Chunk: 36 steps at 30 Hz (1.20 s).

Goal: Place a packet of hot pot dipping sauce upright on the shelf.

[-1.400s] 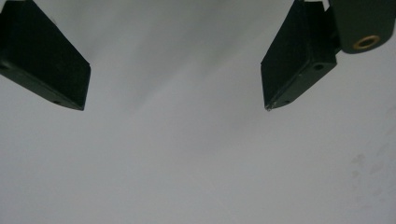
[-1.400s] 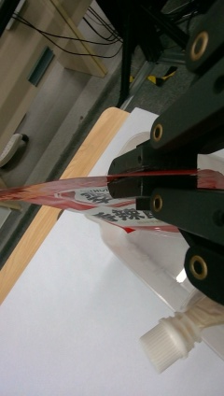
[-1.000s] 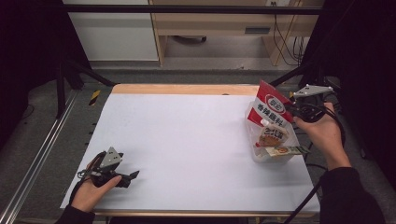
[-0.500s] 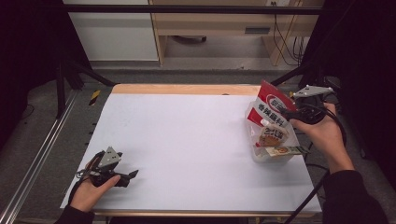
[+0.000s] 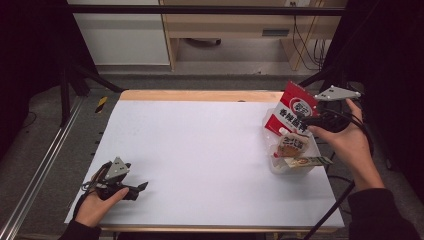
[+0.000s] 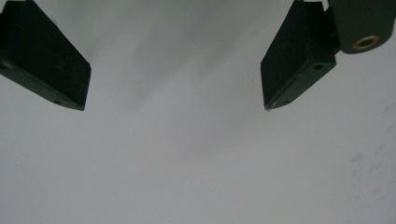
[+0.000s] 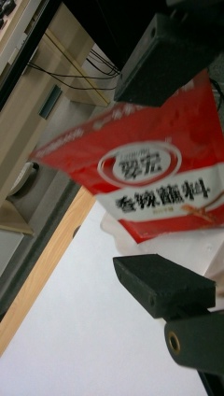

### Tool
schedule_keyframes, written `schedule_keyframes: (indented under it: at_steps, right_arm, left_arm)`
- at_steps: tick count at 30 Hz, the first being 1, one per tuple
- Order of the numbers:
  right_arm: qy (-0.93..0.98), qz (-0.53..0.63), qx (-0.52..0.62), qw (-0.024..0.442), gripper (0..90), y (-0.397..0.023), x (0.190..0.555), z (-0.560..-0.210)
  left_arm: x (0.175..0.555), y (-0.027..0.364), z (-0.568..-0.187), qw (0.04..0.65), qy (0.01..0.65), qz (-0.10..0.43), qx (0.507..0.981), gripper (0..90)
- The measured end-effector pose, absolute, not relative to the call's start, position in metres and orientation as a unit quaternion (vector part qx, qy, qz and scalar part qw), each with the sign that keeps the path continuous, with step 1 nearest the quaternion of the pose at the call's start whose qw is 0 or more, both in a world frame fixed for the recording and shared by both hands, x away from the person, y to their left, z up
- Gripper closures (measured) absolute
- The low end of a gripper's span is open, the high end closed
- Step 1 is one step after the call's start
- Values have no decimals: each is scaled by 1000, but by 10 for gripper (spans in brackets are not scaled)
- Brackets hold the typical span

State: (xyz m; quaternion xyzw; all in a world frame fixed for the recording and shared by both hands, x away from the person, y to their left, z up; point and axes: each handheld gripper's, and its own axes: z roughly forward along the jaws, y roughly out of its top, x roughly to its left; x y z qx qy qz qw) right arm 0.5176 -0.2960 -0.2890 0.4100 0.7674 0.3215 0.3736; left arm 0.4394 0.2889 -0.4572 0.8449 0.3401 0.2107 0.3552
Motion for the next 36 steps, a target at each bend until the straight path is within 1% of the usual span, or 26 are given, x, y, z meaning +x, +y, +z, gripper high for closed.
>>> schedule_keyframes:
  at_steps: [1, 2, 3, 4, 7, 9, 11, 14, 15, 19, 23, 25, 27, 30, 36]
  right_arm:
    - [772, 321, 403, 373, 152, -287, 513, -286]
    - [772, 321, 403, 373, 152, -287, 513, -286]
    - [778, 319, 395, 370, 141, -276, 506, -285]
    - [778, 319, 395, 370, 141, -276, 506, -285]
    - [787, 331, 373, 363, 134, -252, 494, -283]
    - [789, 331, 370, 361, 131, -248, 491, -283]
    - [795, 343, 353, 354, 126, -228, 480, -286]
    - [799, 349, 343, 349, 120, -216, 473, -291]
    - [803, 353, 336, 344, 115, -205, 467, -297]
    - [807, 360, 330, 334, 109, -190, 458, -309]
    - [813, 369, 324, 313, 105, -171, 447, -331]
    - [815, 367, 325, 309, 104, -168, 445, -334]
    - [821, 367, 320, 298, 104, -157, 439, -349]
    - [826, 366, 318, 287, 103, -150, 434, -361]
    - [832, 365, 318, 271, 103, -142, 427, -380]
  left_arm:
    - [439, 289, -457, 355, 340, 211, 845, 84]
    - [439, 289, -457, 355, 340, 211, 845, 84]
    - [440, 289, -457, 355, 340, 211, 845, 84]
    - [440, 289, -457, 355, 340, 211, 845, 84]
    - [439, 289, -457, 355, 340, 211, 845, 84]
    - [439, 289, -457, 356, 340, 212, 844, 84]
    - [439, 290, -456, 356, 340, 213, 844, 84]
    - [439, 290, -456, 356, 340, 213, 844, 84]
    - [439, 290, -456, 356, 340, 213, 844, 84]
    - [439, 290, -456, 354, 338, 214, 845, 84]
    - [439, 290, -456, 356, 336, 213, 846, 82]
    - [438, 289, -456, 360, 335, 213, 845, 81]
    - [438, 289, -456, 359, 335, 213, 845, 80]
    - [438, 289, -456, 356, 336, 214, 846, 78]
    - [439, 289, -456, 353, 336, 213, 847, 74]
